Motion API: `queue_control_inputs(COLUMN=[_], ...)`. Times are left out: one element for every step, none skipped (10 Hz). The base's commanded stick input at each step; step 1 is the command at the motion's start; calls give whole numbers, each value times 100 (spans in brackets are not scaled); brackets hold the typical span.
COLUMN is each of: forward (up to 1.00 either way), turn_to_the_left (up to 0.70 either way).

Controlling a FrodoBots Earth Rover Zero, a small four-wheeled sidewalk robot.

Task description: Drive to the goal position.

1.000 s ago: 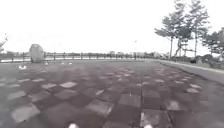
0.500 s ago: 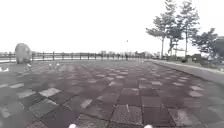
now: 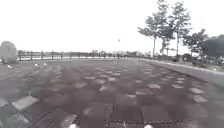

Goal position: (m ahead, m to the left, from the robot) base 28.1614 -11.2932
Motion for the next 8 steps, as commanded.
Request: queue_control_inputs(forward=[85,85,85,85,85,85,85,85], turn_to_the_left=[0,0,0,0,0,0,0,0])
